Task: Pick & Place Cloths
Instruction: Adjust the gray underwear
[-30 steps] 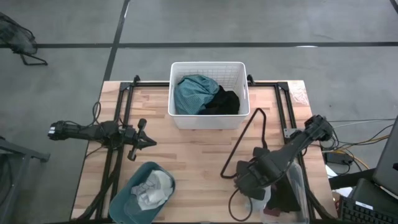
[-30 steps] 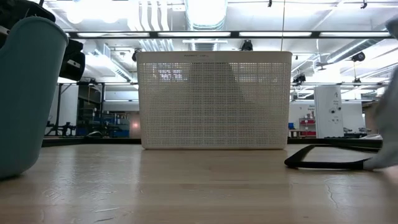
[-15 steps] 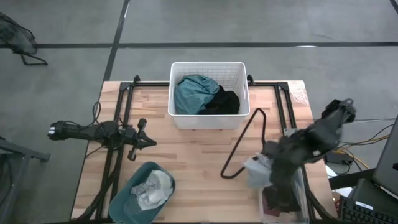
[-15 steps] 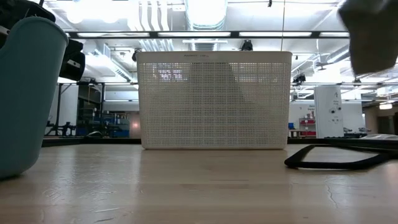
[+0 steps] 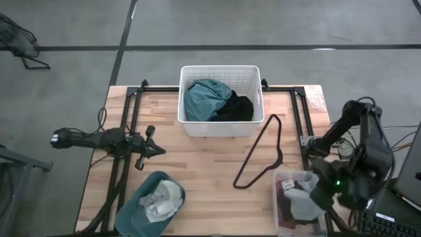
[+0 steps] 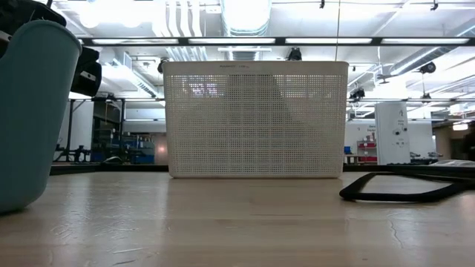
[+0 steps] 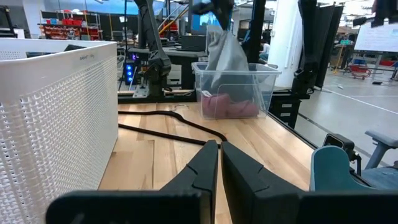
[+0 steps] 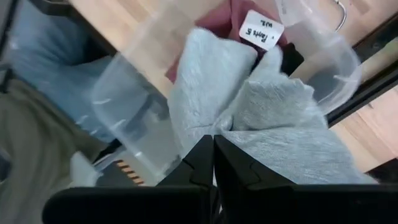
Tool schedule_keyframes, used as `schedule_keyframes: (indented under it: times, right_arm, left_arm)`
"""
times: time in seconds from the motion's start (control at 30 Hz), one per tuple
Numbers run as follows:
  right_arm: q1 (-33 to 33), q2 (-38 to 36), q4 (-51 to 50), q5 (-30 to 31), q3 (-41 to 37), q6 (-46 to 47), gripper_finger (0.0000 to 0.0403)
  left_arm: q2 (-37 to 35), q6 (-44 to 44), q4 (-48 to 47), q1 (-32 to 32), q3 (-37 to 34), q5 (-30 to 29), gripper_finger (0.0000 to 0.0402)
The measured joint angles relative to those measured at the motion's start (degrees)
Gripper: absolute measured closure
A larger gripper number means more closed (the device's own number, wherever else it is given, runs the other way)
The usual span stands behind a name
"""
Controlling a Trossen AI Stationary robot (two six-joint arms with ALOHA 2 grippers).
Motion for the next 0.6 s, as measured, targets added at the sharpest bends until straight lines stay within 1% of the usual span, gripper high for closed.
schedule_keyframes:
  times: [0.13, 0.3, 0.43, 0.5, 0.6]
  right_arm:
    - [0.62, 3.22, 3.5, -1.56, -3.96, -1.3, 0.0394]
    - [-1.85, 6.22, 3.38, -1.18, -5.76, -10.64, 0.0394]
    - [-4.7, 6.6, 3.42, 4.47, -6.6, -18.16, 0.0389]
    - [-6.37, 6.58, 3.43, 5.03, -7.03, -21.16, 0.0379]
    - [-8.7, 6.25, 3.41, 5.08, -7.57, -23.27, 0.0356]
  left_arm:
    - [0.0, 0.0, -0.01, 0.01, 0.0, 0.0, 0.0376]
    - [0.0, -0.02, -0.01, 0.0, 0.0, 0.0, 0.0376]
    - [0.0, -0.02, -0.01, 0.01, 0.0, 0.0, 0.0376]
    - [0.0, -0.01, -0.01, -0.01, 0.0, 0.0, 0.0376]
    - [0.0, 0.0, -0.01, 0.0, 0.0, 0.0, 0.0376]
